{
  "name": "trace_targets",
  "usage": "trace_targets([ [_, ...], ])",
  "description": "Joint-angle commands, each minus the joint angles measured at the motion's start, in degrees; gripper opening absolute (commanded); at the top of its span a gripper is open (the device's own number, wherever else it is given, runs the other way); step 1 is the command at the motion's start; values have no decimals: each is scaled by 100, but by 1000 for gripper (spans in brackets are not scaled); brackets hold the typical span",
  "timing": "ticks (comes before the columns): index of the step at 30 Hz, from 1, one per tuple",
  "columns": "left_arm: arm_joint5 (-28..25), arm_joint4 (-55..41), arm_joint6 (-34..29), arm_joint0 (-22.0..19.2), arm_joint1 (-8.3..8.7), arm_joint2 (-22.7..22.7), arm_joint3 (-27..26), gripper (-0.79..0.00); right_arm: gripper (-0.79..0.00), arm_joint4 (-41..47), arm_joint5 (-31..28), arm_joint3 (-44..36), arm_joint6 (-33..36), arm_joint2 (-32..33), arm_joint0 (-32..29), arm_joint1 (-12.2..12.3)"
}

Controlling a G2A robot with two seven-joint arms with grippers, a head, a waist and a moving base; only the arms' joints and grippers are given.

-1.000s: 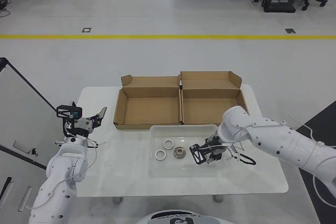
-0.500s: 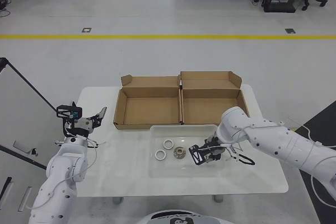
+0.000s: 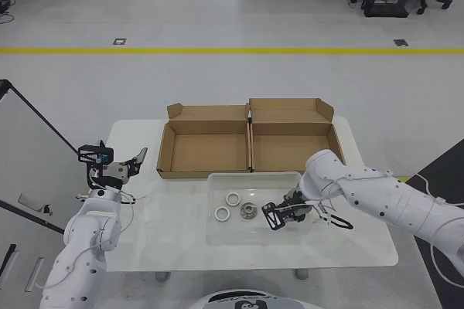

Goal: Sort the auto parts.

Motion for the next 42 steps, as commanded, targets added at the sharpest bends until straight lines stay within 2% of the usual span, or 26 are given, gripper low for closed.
trace_targets([
  [1, 0, 0, 0, 0, 0, 0, 0, 0, -785, 5, 0, -31, 0, 0, 14, 9],
  [10, 0, 0, 0, 0, 0, 0, 0, 0, -785, 89, 0, -444, 0, 0, 356, 110],
  [22, 0, 0, 0, 0, 0, 0, 0, 0, -785, 984, 0, -1290, 0, 53, 1175, 482],
  [30, 0, 0, 0, 0, 0, 0, 0, 0, -785, 1527, 0, -1470, -1, 316, 1536, 655],
  [35, 0, 0, 0, 0, 0, 0, 0, 0, -785, 1710, 0, -1396, -40, 416, 1679, 650],
  [42, 0, 0, 0, 0, 0, 0, 0, 0, -785, 1531, 0, -1103, -477, 305, 1868, 469],
])
